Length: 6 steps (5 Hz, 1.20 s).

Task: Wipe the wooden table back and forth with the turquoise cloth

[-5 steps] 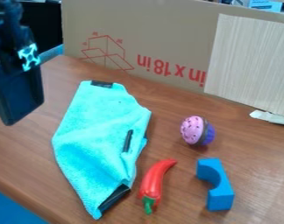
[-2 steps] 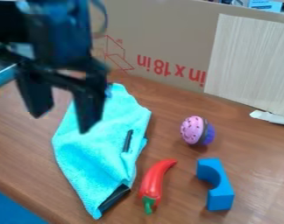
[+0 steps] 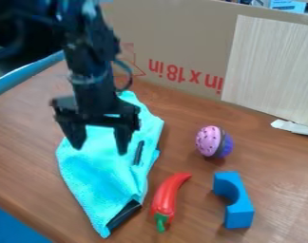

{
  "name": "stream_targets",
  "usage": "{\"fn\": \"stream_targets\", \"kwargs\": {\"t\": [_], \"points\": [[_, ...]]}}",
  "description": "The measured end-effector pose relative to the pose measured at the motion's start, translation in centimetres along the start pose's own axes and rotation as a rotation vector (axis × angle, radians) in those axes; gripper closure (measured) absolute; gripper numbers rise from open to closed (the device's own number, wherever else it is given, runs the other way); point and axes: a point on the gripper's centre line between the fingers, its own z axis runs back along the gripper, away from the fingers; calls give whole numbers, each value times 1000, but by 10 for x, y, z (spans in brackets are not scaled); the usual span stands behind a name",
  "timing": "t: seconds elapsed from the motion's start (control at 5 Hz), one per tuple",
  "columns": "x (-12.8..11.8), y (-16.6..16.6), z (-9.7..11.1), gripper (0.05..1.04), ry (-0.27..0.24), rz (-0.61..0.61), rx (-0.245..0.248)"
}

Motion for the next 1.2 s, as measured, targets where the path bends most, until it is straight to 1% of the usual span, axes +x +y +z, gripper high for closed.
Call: {"fn": "stream_targets", "kwargs": {"t": [0.2,0.4,0.6,0.8,1.0,1.2], "points": [[16,7,-17,85,-37,82,-79],[24,14,-18,85,-64,125,-122],[25,20,-30,85,-44,140,-128],[31,33,-41,85,17,202,-147],[30,39,-53,85,33,192,-120],[40,40,-61,84,32,248,-77]]}}
